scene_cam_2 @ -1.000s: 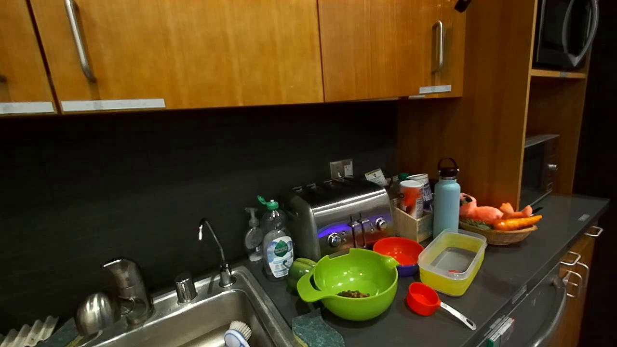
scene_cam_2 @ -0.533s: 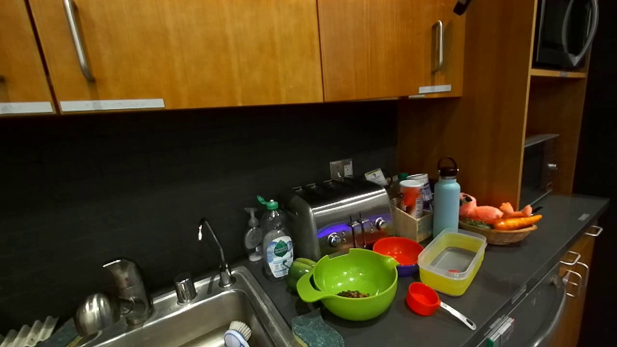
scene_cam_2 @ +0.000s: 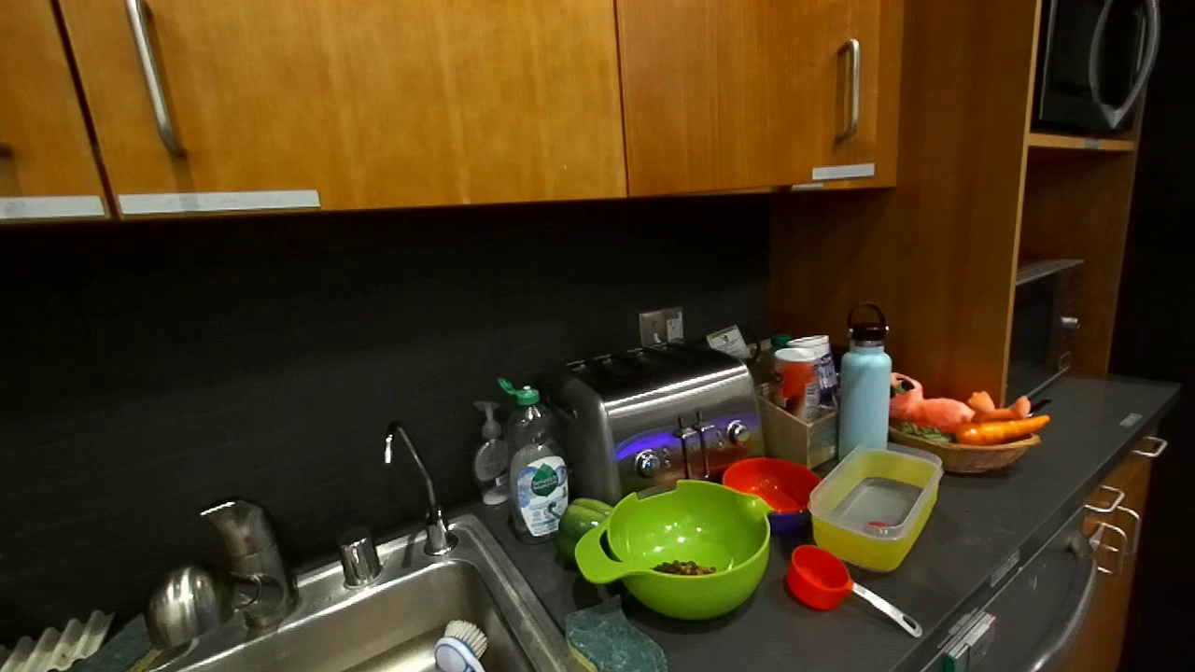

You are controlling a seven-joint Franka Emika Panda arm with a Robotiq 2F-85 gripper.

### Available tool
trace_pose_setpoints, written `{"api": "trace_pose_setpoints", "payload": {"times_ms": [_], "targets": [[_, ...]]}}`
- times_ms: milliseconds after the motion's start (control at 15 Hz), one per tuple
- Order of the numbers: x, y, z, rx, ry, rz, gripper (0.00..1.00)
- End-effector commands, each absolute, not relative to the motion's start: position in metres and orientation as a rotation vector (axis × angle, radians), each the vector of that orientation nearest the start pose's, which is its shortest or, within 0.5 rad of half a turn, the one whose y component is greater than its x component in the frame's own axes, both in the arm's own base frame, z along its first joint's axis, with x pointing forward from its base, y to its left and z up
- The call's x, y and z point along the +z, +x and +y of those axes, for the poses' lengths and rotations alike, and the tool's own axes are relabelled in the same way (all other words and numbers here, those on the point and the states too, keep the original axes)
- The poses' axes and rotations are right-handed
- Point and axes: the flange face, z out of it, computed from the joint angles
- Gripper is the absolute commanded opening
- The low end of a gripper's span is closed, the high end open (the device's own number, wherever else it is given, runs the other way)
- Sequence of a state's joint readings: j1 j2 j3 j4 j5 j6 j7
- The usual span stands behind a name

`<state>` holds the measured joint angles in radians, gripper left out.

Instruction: Close the top left cabinet door

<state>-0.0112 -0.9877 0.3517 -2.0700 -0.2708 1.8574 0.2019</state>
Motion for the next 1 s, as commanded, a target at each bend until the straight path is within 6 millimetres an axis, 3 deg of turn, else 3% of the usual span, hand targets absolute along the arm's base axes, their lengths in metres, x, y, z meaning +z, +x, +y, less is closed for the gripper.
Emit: {"api": "trace_pose_setpoints", "payload": {"times_ms": [0,67,133,267,467,667,733,933], "targets": [[0.777,0.201,0.212,-1.556,-3.186,0.108,0.0],[0.765,0.205,0.225,-1.591,-3.181,0.152,0.26],[0.752,0.213,0.238,-1.619,-3.179,0.173,0.26],[0.722,0.238,0.259,-1.648,-3.166,0.154,0.36],[0.675,0.295,0.285,-1.66,-3.044,0.084,0.56],[0.636,0.355,0.304,-1.624,-2.965,-0.104,0.77],[0.649,0.318,0.297,-1.668,-2.995,-0.027,0.58],[0.627,0.354,0.299,-1.599,-2.986,-0.092,0.77]]}}
